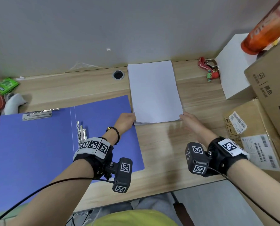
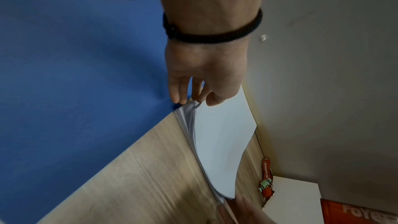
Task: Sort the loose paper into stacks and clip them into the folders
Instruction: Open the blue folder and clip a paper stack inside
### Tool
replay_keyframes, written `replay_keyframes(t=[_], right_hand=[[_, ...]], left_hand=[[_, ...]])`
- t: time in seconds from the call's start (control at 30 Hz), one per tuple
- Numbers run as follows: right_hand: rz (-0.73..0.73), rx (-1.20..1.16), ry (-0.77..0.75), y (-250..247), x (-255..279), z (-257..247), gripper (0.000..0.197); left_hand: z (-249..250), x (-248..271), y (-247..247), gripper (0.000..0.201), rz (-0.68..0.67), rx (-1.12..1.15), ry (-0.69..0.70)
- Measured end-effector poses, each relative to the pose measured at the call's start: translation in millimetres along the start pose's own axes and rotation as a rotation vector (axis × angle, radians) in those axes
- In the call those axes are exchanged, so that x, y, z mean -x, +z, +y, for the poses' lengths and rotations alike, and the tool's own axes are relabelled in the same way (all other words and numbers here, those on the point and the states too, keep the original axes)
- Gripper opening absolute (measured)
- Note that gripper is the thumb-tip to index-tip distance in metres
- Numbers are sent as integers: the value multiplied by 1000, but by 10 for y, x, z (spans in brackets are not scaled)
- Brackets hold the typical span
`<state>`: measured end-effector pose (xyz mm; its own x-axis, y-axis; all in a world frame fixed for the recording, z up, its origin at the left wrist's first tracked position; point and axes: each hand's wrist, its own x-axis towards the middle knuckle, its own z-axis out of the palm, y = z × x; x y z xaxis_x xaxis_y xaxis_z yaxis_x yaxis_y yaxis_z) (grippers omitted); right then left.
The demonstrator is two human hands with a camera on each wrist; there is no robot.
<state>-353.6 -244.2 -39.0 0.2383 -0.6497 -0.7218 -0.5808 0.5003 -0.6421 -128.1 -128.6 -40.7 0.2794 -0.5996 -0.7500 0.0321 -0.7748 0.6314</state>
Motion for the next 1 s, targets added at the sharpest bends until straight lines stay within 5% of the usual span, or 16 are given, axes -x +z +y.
replay_keyframes(t=[0.3, 0.5, 0.7, 1.0], right_hand=[[160, -145, -85, -26, -104, -78, 13], [74, -316, -15, -3, -260, -211, 34], [-64, -265, 30, 122, -320, -222, 22], [-7, -403, -44, 67, 43, 8, 27]], left_hand=[[77, -7, 69, 35, 75, 89, 70], [39, -31, 40, 35, 58, 95, 70], [-47, 27, -83, 27, 17, 133, 50], [-91, 69, -183, 44, 92, 272, 73]])
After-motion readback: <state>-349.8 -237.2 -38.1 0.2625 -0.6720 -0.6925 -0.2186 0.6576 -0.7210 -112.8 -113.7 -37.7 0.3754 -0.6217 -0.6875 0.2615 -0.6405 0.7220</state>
